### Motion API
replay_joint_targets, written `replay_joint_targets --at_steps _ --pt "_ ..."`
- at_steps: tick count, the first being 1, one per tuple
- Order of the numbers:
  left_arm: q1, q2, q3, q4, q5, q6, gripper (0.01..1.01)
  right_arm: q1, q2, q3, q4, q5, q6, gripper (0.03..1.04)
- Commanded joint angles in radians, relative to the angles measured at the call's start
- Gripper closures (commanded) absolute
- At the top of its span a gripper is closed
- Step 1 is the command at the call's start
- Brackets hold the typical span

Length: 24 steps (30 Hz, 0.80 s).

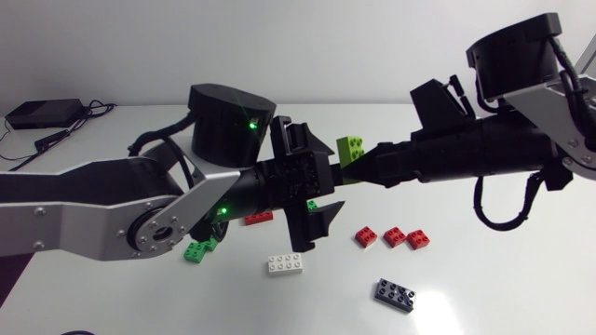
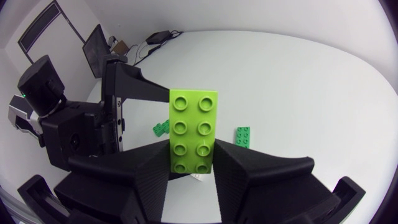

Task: Separate the duplo bricks

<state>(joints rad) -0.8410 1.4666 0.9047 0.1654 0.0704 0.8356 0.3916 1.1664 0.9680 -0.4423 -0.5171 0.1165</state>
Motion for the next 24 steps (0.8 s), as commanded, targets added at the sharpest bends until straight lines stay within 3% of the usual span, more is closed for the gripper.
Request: replay_joint_targets --at_steps 1,4,7,12,16,24 --pt "-0.009 0.020 -0.012 0.017 -0.007 0.022 0.120 0.012 0.013 -0.031 -0.001 -0.004 0.026 0.94" --pt "-0.017 0.023 -0.006 0.022 -0.014 0.016 0.167 0.016 0.013 -0.040 0.005 -0.004 0.026 0.94" --pt "-0.024 0.023 -0.003 0.025 -0.017 0.008 0.321 0.016 0.007 -0.043 0.010 -0.004 0.026 0.94" --pt "-0.032 0.023 0.007 0.023 -0.027 -0.004 0.480 0.016 -0.002 -0.055 0.011 -0.004 0.026 0.94" --pt "-0.046 0.021 0.016 0.025 -0.032 -0.023 0.721 0.016 -0.011 -0.064 0.013 -0.004 0.026 0.94" --pt "-0.063 0.032 0.023 0.013 -0.041 -0.049 0.739 0.013 -0.059 -0.081 0.013 -0.018 0.026 0.94"
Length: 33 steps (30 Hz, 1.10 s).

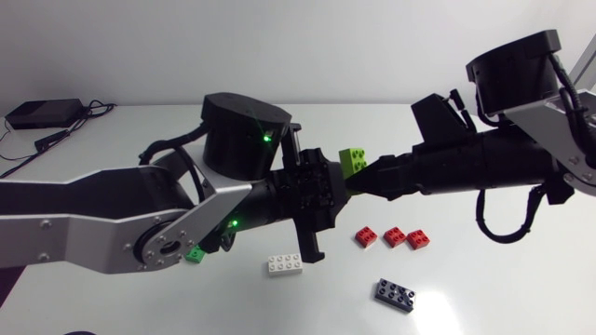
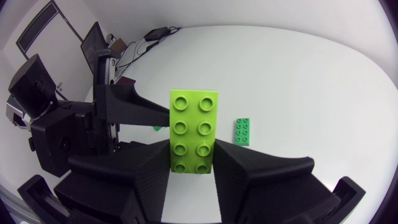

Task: Separate the duplo bricks

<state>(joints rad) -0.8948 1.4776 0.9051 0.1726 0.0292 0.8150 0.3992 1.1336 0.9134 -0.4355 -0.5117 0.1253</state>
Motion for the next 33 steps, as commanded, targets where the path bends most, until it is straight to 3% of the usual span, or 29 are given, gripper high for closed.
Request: replay_joint_targets --at_steps 1,5,9,12,16,24,33 --pt "-0.009 0.021 0.026 -0.002 0.000 -0.033 0.741 0.006 -0.035 -0.030 0.007 -0.027 0.017 0.94" --pt "0.007 0.021 0.072 -0.071 0.021 -0.106 0.741 0.006 -0.109 -0.070 0.049 -0.030 0.016 0.94" --pt "0.083 0.024 0.155 -0.173 0.163 -0.238 0.741 0.007 -0.192 -0.119 0.106 -0.030 0.011 0.94" --pt "0.096 0.026 0.155 -0.182 0.176 -0.251 0.743 0.007 -0.230 -0.133 0.113 -0.030 0.007 0.95" --pt "0.103 0.000 0.092 -0.148 0.169 -0.237 0.743 -0.019 -0.255 -0.128 0.103 -0.025 0.002 0.95" --pt "0.218 -0.146 -0.133 -0.105 0.161 -0.172 0.741 -0.123 -0.261 -0.143 0.077 -0.068 -0.047 0.94" --pt "0.358 -0.079 -0.305 0.021 0.202 -0.178 0.741 -0.149 -0.262 -0.169 0.087 -0.080 -0.053 0.94"
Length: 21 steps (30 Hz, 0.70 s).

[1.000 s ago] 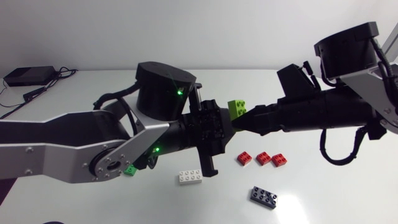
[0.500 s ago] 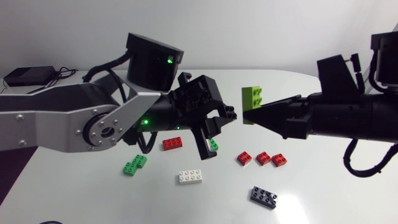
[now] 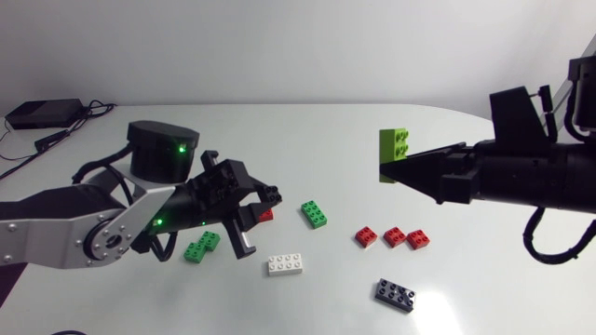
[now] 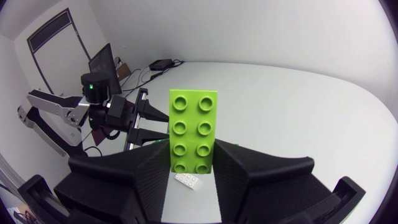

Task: Separate the duplo bricks

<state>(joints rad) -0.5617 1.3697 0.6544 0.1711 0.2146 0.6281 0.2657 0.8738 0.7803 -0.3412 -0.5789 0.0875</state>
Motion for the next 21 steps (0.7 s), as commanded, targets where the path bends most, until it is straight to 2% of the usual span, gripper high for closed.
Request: replay_joint_targets --at_steps 1,6,10,14,21 --pt "0.037 0.035 -0.079 0.041 0.029 0.009 0.741 -0.026 -0.010 -0.042 -0.013 -0.019 -0.019 0.94" --pt "0.109 0.078 -0.137 0.067 0.078 0.007 0.741 -0.062 -0.018 -0.041 -0.028 -0.045 -0.035 0.94" --pt "0.148 0.138 -0.188 0.142 0.112 0.007 0.741 -0.059 -0.018 -0.033 -0.030 -0.047 -0.032 0.94" --pt "0.157 0.192 -0.223 0.202 0.129 0.005 0.741 -0.054 -0.018 -0.038 -0.028 -0.047 -0.032 0.94" --pt "0.172 0.262 -0.228 0.217 0.186 -0.001 0.739 -0.052 -0.016 -0.036 -0.027 -0.045 -0.031 0.94"
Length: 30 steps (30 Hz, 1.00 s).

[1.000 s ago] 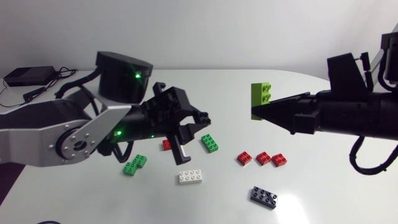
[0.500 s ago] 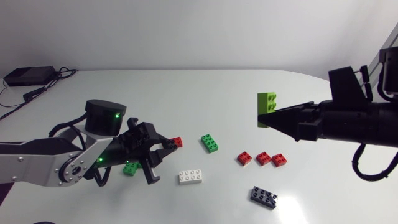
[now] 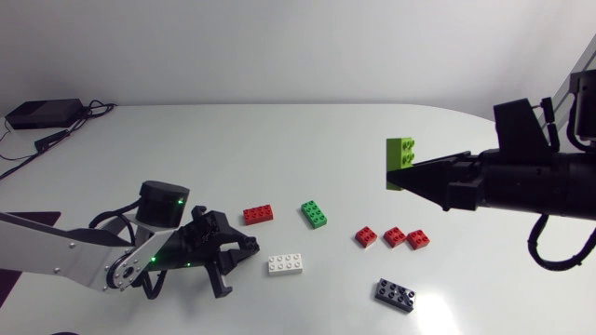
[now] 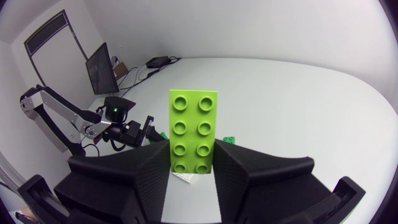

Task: Separate the duplo bricks

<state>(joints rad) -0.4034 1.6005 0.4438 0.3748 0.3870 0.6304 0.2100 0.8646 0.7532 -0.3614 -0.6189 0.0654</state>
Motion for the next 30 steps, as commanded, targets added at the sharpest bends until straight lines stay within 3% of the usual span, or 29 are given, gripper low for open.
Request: replay_joint_targets --at_steps 1,17,26,30 --pt "0.021 0.038 -0.019 0.013 0.019 -0.003 0.739 0.003 -0.007 -0.008 -0.008 -0.005 -0.009 0.94" --pt "0.066 0.064 -0.093 0.012 0.047 0.055 0.734 0.042 0.024 0.000 0.013 0.025 0.002 0.94" --pt "0.063 0.062 -0.123 0.009 0.047 0.080 0.410 0.069 0.022 0.009 0.009 0.045 0.013 0.95" --pt "0.066 0.059 -0.128 0.003 0.046 0.089 0.354 0.077 0.022 0.009 0.009 0.051 0.014 0.94"
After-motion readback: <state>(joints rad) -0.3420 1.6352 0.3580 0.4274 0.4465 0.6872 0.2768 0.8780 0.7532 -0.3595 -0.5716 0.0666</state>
